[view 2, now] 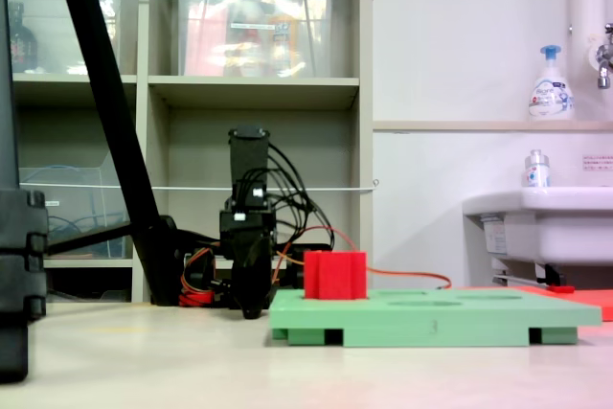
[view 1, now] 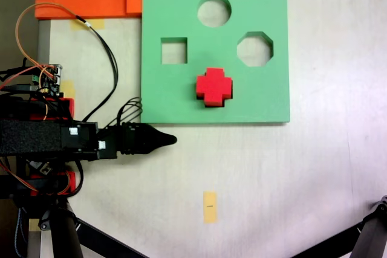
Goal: Put the cross columnar block into the corresponding hole
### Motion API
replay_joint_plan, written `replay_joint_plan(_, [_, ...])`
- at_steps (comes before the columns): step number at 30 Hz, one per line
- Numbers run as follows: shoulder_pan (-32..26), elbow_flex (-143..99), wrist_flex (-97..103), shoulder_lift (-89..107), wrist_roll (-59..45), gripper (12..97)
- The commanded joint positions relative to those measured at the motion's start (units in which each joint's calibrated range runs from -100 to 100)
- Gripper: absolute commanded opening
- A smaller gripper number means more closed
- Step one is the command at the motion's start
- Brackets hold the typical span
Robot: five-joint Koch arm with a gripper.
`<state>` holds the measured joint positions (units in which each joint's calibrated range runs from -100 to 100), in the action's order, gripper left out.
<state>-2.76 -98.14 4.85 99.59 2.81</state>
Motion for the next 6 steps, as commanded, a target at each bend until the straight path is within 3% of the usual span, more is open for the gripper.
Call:
replay_joint_plan(1, [0.00,-1.86,-2.87,0.41,-0.44,48.7])
replay_joint_plan(6, [0.00,-1.86,-2.87,0.41,-0.44,48.7])
